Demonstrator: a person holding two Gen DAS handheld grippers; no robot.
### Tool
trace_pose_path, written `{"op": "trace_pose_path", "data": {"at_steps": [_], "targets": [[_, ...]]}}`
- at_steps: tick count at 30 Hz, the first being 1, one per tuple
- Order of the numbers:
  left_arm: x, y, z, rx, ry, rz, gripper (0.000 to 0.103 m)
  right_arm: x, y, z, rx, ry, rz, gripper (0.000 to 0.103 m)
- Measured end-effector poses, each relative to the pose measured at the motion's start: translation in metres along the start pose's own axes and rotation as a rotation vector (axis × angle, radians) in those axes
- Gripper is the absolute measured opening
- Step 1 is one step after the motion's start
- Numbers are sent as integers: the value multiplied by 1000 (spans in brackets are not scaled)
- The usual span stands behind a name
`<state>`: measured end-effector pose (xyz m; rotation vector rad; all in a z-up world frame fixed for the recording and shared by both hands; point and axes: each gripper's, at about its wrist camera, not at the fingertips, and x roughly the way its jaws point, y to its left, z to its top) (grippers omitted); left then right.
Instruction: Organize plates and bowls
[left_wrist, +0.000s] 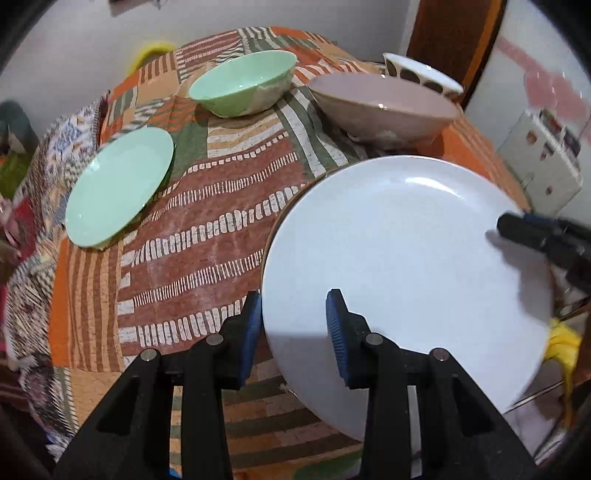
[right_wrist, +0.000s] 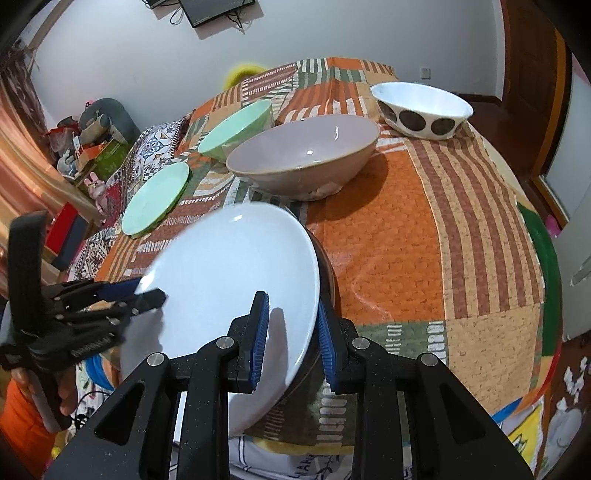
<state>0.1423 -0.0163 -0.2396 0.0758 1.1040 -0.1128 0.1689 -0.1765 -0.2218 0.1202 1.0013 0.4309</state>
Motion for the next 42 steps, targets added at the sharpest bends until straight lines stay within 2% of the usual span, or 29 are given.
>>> {"op": "trace_pose_path", "data": {"at_steps": [2,7,12,18,20,24,30,35,42], "targets": [[2,0,-1,5,-6,2,36,2,0,1,-4,0,-4,24],[3,15,4,-61,-14,-62,36,6,-6,2,16,6,10,24],[4,12,4,-56,-19,-42,36,8,0,3,-9,0,-19,24],[6,19,4,-90,-3,-77,36,11,2,5,-39,7,-56,27],[5,24,3,-110,-3,-67,36,12,1,4,-45,16,-74,28],[-3,34,2,-138,-24,-48,36,10,-4,3,-29,27,-52,32],[-30,52,3,-175,-89,-20,36,-6,6,9,-52,-9,-57,34],[-61,74,7,-225,-165,-21,37,-22,28,21,-112,-77,-52,43],[-105,112,15,-273,-282,76,42,-29,71,45,-195,-147,1,44]]}}
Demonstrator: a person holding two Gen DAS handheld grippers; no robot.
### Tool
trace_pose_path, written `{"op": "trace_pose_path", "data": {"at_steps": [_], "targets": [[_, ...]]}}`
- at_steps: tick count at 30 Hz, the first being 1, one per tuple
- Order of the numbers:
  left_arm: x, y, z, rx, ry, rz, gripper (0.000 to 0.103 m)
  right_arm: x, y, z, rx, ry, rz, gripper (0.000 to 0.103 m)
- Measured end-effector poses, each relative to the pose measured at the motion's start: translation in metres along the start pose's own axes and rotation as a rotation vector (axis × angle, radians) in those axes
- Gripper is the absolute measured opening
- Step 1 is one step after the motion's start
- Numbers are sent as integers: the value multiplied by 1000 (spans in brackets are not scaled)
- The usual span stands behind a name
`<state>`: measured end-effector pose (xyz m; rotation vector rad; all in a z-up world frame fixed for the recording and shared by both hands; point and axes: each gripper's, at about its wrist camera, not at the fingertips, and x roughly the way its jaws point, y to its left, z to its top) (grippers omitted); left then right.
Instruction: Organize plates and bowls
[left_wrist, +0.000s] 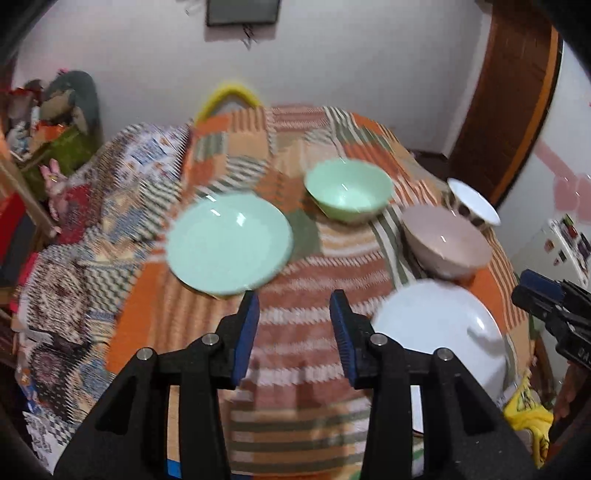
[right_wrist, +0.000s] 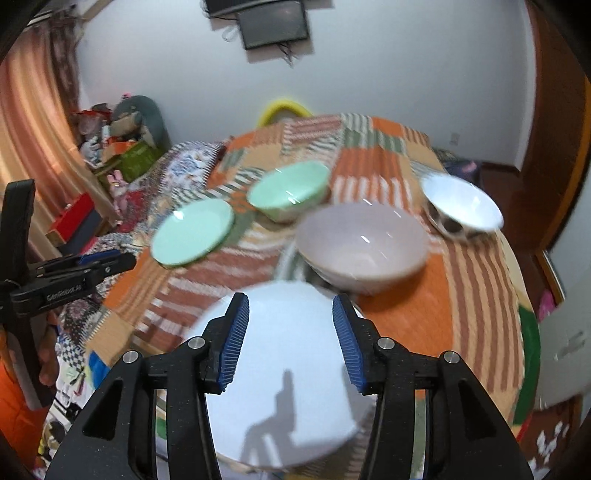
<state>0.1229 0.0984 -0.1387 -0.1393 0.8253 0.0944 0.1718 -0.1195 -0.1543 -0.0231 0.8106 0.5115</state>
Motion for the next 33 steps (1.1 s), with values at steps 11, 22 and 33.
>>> {"op": "trace_pose_path", "data": {"at_steps": [11,22,33], "targets": [[-24,65,28,-85,-95,49,48,29,53,50,-87,-60,110,51],[30,137,40,-176,-49,71,48,96,78,69,-129,35,148,51],[117,184,37,-220,75,17,48,166,88,79,-133,152,144,51]]}}
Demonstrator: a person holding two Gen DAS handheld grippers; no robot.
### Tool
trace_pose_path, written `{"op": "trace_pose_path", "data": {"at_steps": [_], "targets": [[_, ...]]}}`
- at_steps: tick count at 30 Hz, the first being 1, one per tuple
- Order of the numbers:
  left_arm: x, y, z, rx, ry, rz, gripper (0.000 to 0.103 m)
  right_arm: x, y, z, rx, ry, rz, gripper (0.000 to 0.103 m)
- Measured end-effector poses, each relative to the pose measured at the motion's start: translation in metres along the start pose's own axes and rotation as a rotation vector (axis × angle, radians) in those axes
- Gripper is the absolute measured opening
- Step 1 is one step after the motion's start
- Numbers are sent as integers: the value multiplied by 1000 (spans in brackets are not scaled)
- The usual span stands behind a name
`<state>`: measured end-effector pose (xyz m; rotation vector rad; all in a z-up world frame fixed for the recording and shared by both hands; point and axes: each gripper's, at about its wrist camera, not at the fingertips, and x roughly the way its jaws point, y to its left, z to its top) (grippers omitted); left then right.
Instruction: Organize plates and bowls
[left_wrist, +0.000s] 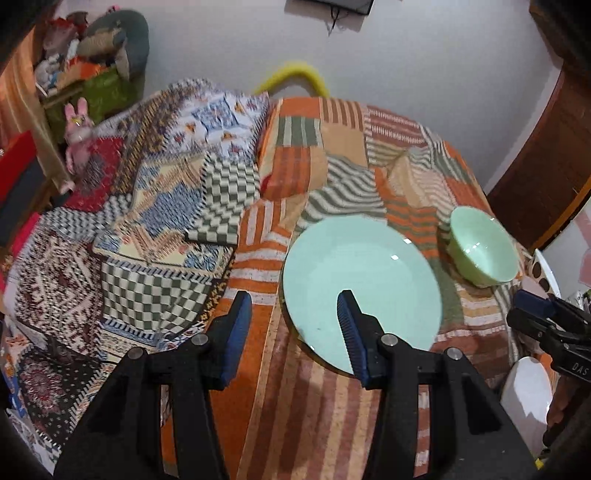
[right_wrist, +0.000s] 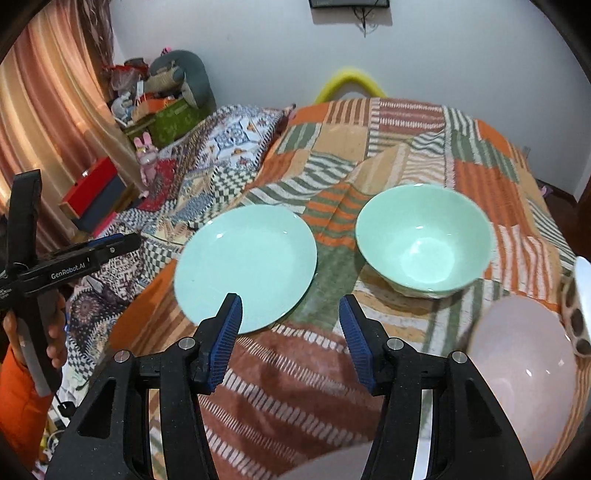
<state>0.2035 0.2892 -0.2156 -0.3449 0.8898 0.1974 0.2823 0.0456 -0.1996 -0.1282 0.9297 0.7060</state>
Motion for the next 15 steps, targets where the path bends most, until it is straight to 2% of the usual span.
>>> {"op": "trace_pose_path", "data": {"at_steps": [3,4,8,10,11,15], "targets": [[20,6,-1,7,30,-4,40,20,0,5,-2,44,9,51],[26,7,-2,12,40,-12,34,26,0,6,-4,56,11,51],[46,11,-2,8,73,-50,20,48,0,9,-6,116,25,36],[54,13,-1,9,87,-55,16,59,-3,10,6,145,30,34],[58,12,-1,11,93,-58,14,64,-4,10,12,158,28,30],[72,12,-2,13,110,-65,13,78,-4,12,16,202,24,28]]}}
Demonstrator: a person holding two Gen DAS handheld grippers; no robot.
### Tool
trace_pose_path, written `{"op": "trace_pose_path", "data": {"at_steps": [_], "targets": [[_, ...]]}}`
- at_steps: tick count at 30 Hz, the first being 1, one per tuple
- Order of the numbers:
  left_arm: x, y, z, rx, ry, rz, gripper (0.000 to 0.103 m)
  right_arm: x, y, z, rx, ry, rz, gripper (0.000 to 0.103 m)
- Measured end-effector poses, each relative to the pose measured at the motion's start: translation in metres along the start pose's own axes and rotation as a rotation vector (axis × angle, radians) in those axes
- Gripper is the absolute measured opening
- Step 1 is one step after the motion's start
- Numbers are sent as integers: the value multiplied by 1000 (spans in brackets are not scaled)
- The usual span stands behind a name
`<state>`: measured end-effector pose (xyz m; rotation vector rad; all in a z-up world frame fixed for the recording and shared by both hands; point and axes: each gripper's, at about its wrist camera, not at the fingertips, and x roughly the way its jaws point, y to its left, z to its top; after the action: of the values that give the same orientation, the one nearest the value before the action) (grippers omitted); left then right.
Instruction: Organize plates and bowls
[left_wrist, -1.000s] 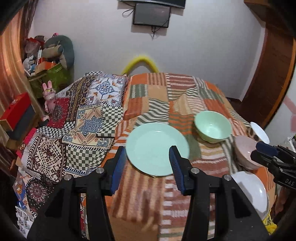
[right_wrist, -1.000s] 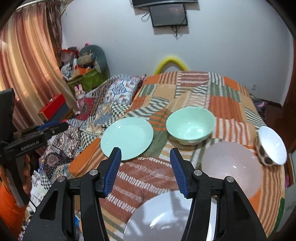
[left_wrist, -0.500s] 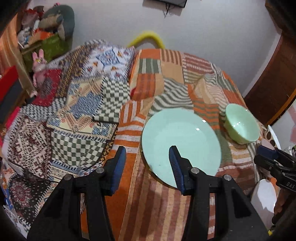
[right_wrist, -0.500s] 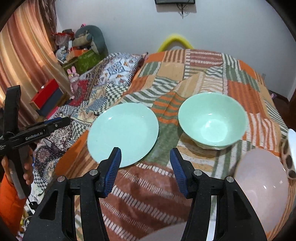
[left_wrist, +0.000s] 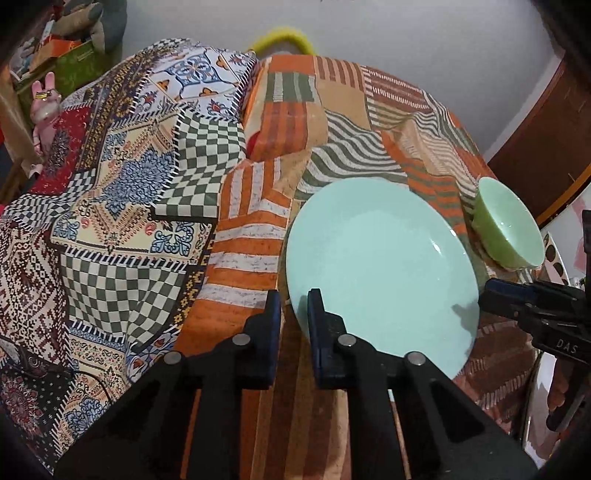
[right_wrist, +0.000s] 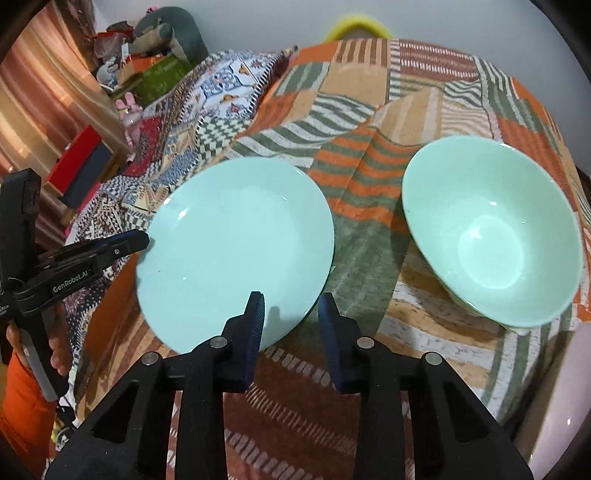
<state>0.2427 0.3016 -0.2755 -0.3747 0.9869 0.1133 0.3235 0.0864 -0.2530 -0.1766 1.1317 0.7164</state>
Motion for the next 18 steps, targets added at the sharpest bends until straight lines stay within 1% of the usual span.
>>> {"op": "trace_pose_path", "data": {"at_steps": [2,4,8,12,15,16,18], "targets": [[3,1,2,-7,2,-12,13,5,0,2,-3,15,-11,28],[8,0,4,-13,10,-23,13,9,-2,3,3,33,-4,28],[14,0,8,-14,8,-19,14,19,-5,5,19,67,-9,28],[20,3,11,-30,25,-33,14,26,-6,8,30,84,-3,28],[19,1,10,-27,29,-20,14,26,-4,8,37,86,-8,26],[18,0,9,-20,32,-5,14,25,-3,8,31,85,-12,24],[15,-2,6,-18,38,-1,14,22,-3,6,25,93,-3,23]]}}
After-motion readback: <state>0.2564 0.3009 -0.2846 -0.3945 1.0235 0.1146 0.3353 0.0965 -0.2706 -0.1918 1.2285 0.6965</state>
